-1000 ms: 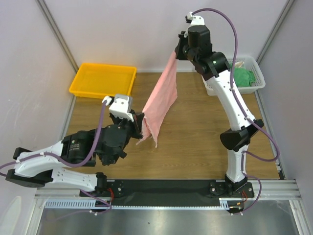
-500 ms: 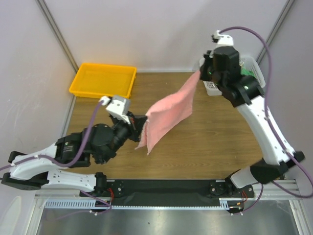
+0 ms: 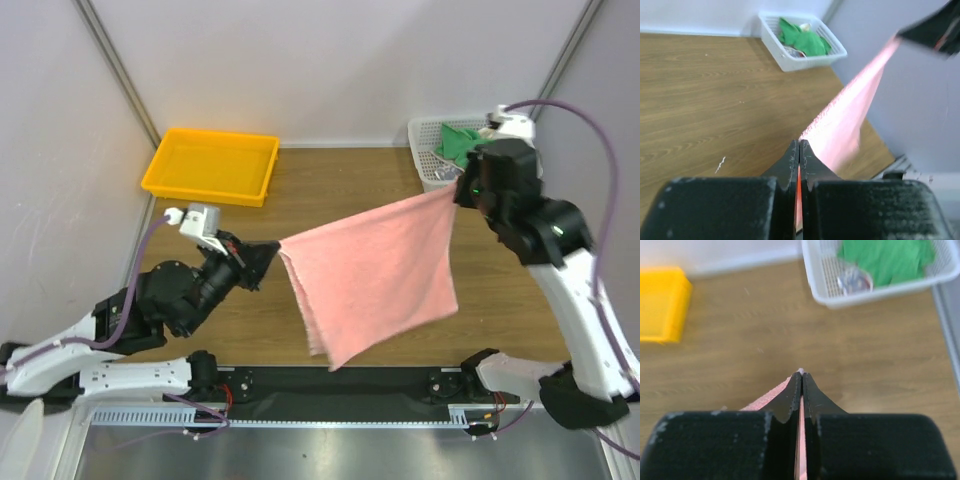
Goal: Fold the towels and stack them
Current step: Fold the towel
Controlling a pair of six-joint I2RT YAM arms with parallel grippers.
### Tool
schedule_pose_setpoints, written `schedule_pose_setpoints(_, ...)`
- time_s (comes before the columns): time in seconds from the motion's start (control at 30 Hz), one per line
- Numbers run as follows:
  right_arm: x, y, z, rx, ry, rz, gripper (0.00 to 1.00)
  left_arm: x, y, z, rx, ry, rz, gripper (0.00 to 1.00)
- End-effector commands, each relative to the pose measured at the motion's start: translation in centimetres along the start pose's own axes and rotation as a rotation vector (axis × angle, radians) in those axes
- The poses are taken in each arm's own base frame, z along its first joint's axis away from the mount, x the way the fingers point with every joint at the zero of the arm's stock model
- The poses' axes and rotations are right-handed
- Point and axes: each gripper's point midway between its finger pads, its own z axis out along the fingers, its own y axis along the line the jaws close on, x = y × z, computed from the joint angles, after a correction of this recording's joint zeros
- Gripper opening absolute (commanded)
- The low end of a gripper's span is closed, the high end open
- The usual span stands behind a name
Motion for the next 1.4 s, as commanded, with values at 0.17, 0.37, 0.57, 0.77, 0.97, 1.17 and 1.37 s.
schedule_pose_setpoints(0.17,9.1,-1.7,11.8,0.121,0.29,-0.018,0.0,4.1,9.4,7.3,-0.203,0.024,-0.155,0.0)
schedule_pose_setpoints(0.37,15.0,-1.8,20.1,0.157,0.403,0.006,0.0,7.9,16.1,13.2,-0.309,0.105,-0.161,0.0)
schedule_pose_setpoints(0.57,20.6,-2.8,26.9,0.172,0.501,0.04,0.0,11.0,22.1,19.3,-0.38,0.211,-0.168,0.0)
schedule_pose_setpoints(0.77,21.6,-2.1,32.7,0.139,0.513,0.041,0.0,11.4,26.7,23.4,-0.449,0.23,-0.128,0.0)
schedule_pose_setpoints(0.97,20.6,-0.1,37.2,0.07,0.458,0.037,0.0,11.3,30.9,25.9,-0.532,0.229,-0.108,0.0)
schedule_pose_setpoints(1.17,20.0,1.0,41.2,0.011,0.411,0.048,0.05,10.9,32.2,29.3,-0.512,0.249,-0.059,0.28)
schedule_pose_setpoints(1.37,16.8,3.5,39.8,-0.128,0.371,0.051,0.84,7.6,30.7,31.2,-0.445,0.26,0.018,0.82)
